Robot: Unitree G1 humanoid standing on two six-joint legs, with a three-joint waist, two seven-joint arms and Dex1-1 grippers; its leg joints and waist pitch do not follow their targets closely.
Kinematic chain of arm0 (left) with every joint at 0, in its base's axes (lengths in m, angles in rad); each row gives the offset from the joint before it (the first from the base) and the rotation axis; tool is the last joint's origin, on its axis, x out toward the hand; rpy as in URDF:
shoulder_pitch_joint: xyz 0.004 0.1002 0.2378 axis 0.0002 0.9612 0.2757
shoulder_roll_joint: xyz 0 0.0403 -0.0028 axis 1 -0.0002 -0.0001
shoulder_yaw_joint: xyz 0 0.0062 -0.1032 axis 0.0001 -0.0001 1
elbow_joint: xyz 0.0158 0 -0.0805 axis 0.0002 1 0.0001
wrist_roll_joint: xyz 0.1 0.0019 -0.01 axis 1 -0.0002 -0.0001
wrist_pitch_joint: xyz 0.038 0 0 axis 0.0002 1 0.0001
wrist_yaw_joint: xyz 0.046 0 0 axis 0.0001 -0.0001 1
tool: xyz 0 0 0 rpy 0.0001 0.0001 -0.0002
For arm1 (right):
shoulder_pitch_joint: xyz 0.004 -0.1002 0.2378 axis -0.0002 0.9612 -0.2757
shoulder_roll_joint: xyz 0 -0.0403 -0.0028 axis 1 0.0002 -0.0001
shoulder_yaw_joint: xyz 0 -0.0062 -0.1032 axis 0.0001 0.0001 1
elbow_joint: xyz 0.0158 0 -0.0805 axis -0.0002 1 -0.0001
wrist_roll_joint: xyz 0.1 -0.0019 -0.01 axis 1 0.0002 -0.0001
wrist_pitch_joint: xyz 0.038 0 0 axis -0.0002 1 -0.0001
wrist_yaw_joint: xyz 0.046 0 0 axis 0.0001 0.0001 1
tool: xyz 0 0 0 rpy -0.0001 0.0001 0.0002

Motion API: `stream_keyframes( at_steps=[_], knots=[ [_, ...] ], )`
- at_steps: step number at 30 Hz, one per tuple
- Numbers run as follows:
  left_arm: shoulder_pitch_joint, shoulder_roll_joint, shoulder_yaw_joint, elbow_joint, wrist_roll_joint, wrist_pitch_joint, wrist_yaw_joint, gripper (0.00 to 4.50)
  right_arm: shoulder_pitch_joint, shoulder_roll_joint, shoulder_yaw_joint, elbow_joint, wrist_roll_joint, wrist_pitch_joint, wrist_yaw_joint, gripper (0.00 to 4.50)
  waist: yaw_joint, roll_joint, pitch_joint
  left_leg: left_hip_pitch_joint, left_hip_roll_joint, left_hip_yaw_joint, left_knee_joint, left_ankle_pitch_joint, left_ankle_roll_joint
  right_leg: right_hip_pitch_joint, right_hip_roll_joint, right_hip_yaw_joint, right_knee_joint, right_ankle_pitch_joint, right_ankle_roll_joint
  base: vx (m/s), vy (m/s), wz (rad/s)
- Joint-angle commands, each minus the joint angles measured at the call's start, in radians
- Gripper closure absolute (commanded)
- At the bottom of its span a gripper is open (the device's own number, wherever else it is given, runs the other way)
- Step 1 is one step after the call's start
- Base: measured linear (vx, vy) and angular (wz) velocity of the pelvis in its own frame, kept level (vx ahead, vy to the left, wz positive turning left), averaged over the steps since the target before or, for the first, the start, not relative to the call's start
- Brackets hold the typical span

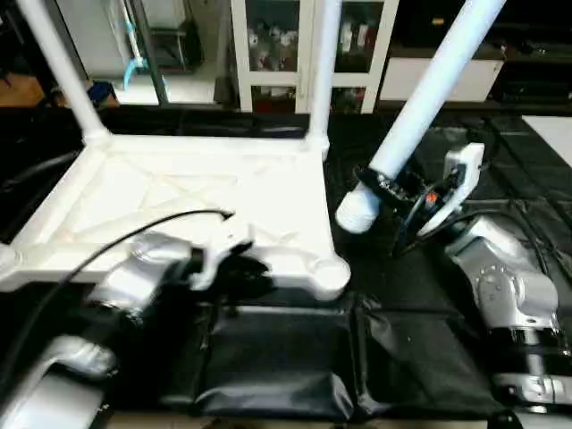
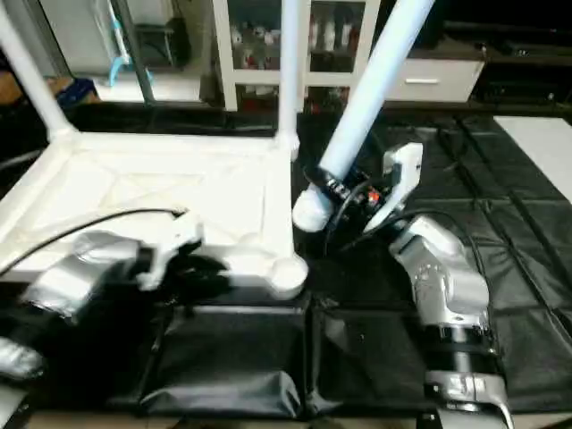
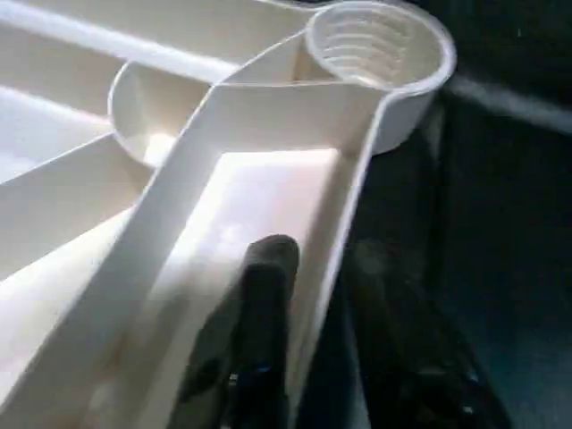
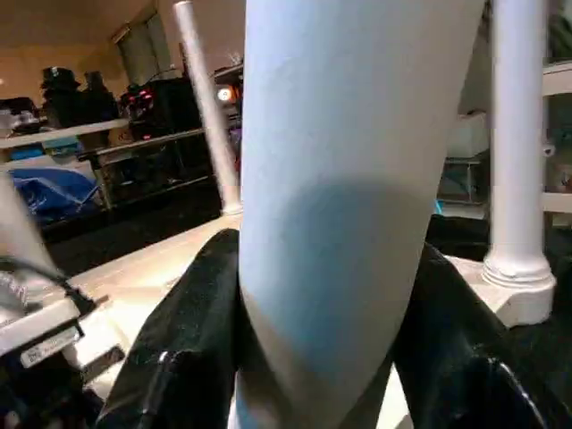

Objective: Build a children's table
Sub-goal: Insert table leg to table base

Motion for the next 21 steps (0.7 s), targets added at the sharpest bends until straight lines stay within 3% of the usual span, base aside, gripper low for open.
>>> stream_keyframes(
  at_steps=[1, 3, 4, 5, 7, 12, 19, 20, 21],
  knots=[
    [0.062, 0.07, -0.003, -0.065, 0.024, 0.038, -0.018, 3.7, 0.02, 0.001, 0.008, -0.034, 0.013, 0.016, 0.014, 2.64, -0.003, 0.001, -0.065, 0.027, 0.049, -0.041, -0.104, -0.339, -0.029, 0.046, -0.055, 0.021, -0.076, -0.385, -0.183, 0.0, 0.0, 0.0],
    [0.086, 0.097, 0.008, -0.107, 0.024, 0.052, -0.016, 3.84, 0.029, 0.006, 0.016, -0.043, 0.015, 0.019, 0.017, 2.64, -0.009, 0.0, -0.064, 0.029, 0.048, -0.041, -0.105, -0.352, -0.032, 0.043, -0.052, 0.021, -0.077, -0.398, -0.181, 0.0, 0.0, 0.0],
    [0.109, 0.114, 0.016, -0.152, 0.02, 0.07, -0.022, 3.94, 0.041, 0.011, 0.033, -0.057, 0.019, 0.029, 0.025, 2.64, -0.014, -0.009, -0.063, 0.032, 0.045, -0.038, -0.103, -0.364, -0.032, 0.039, -0.05, 0.021, -0.081, -0.422, -0.177, 0.0, 0.0, 0.0],
    [0.12, 0.119, 0.014, -0.179, 0.022, 0.08, -0.027, 3.94, 0.051, 0.011, 0.052, -0.07, 0.021, 0.04, 0.037, 2.64, -0.018, -0.002, -0.063, 0.031, 0.047, -0.041, -0.104, -0.353, -0.034, 0.041, -0.053, 0.023, -0.077, -0.41, -0.182, 0.0, 0.0, 0.0],
    [0.124, 0.121, 0.008, -0.19, 0.031, 0.075, -0.027, 4.0, 0.058, 0.009, 0.067, -0.08, 0.021, 0.049, 0.048, 2.64, -0.025, -0.002, -0.061, 0.028, 0.045, -0.042, -0.106, -0.363, -0.033, 0.043, -0.051, 0.022, -0.079, -0.421, -0.177, 0.0, 0.0, 0.0],
    [0.108, 0.093, -0.023, -0.175, 0.06, 0.037, -0.017, 4.3, 0.078, -0.013, 0.116, -0.107, 0.018, 0.073, 0.105, 2.64, -0.028, 0.0, -0.061, 0.042, 0.044, -0.038, -0.101, -0.388, -0.031, 0.033, -0.049, 0.026, -0.091, -0.454, -0.168, 0.0, 0.0, 0.0],
    [0.088, 0.083, -0.053, -0.177, 0.081, 0.027, -0.007, 4.49, 0.092, -0.038, 0.163, -0.075, 0.027, 0.109, 0.204, 2.64, -0.027, -0.002, -0.06, 0.038, 0.043, -0.04, -0.101, -0.397, -0.03, 0.036, -0.05, 0.025, -0.092, -0.456, -0.175, 0.0, 0.0, 0.0],
    [0.091, 0.082, -0.051, -0.186, 0.082, 0.033, -0.005, 4.5, 0.093, -0.045, 0.172, -0.083, 0.027, 0.116, 0.212, 2.64, -0.026, -0.01, -0.06, 0.037, 0.043, -0.04, -0.1, -0.391, -0.027, 0.037, -0.051, 0.025, -0.091, -0.474, -0.17, 0.0, 0.0, 0.0],
    [0.091, 0.082, -0.05, -0.188, 0.082, 0.034, -0.005, 4.5, 0.093, -0.046, 0.174, -0.084, 0.027, 0.116, 0.213, 2.64, -0.025, -0.007, -0.059, 0.039, 0.044, -0.04, -0.1, -0.392, -0.026, 0.034, -0.052, 0.026, -0.093, -0.485, -0.167, 0.0, 0.0, 0.0]
  ],
)
